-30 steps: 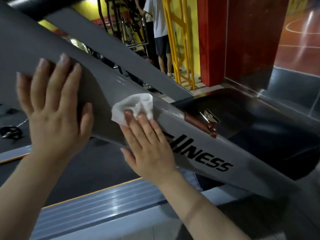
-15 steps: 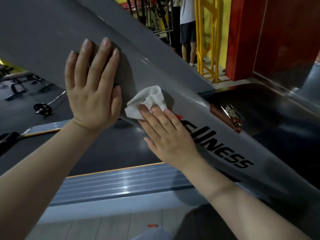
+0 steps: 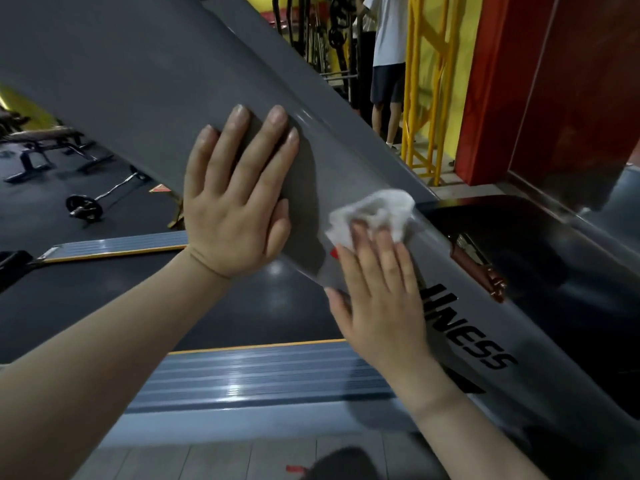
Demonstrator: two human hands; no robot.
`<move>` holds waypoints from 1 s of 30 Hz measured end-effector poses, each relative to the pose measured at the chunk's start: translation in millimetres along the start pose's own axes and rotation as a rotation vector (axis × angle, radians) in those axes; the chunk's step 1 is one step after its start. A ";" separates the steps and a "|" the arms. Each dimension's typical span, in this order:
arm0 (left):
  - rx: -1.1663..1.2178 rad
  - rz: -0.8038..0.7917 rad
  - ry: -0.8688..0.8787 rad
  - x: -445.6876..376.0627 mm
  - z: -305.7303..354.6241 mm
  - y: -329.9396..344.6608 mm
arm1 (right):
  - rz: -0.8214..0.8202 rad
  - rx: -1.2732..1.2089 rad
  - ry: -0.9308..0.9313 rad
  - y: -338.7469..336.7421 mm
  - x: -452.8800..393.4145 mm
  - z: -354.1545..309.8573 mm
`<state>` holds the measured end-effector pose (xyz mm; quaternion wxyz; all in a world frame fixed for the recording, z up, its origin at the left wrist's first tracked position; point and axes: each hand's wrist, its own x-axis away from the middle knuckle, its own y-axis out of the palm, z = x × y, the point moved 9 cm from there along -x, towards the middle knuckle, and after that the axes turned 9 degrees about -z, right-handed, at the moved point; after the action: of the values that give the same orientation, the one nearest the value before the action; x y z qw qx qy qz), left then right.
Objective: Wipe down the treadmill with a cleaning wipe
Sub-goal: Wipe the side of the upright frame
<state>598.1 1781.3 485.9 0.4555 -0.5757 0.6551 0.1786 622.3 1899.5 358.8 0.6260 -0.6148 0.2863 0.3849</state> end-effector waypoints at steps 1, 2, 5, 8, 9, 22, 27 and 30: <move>0.011 0.000 0.000 0.6 -0.7 -0.8 | -0.025 0.015 0.055 3.6 13.7 6.3; 0.013 0.000 0.004 1.0 -0.2 -1.7 | -0.046 0.035 0.085 5.7 21.6 8.7; 0.051 -0.009 0.021 0.5 0.9 -1.4 | -0.041 0.062 0.002 2.6 -5.2 -14.8; 0.200 -0.032 0.052 0.0 -4.0 -6.8 | 0.029 0.067 -0.140 -6.9 -57.4 -53.3; 0.302 -0.051 0.079 0.9 -5.9 -9.9 | 0.037 0.076 -0.161 -9.9 -66.9 -59.6; 0.302 -0.002 -0.123 11.6 -154.8 -45.2 | 0.105 0.119 -0.109 -48.7 -149.2 -108.5; 0.187 0.024 -0.258 10.7 -214.1 -50.3 | 0.075 0.112 0.025 -48.0 -148.9 -115.4; 0.162 0.000 -0.235 10.5 -212.8 -44.1 | -0.049 0.166 0.103 -27.1 -105.4 -107.0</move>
<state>556.1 1601.6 601.3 0.5738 -0.5123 0.6096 0.1913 600.3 1781.3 452.8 0.6685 -0.5867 0.3338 0.3121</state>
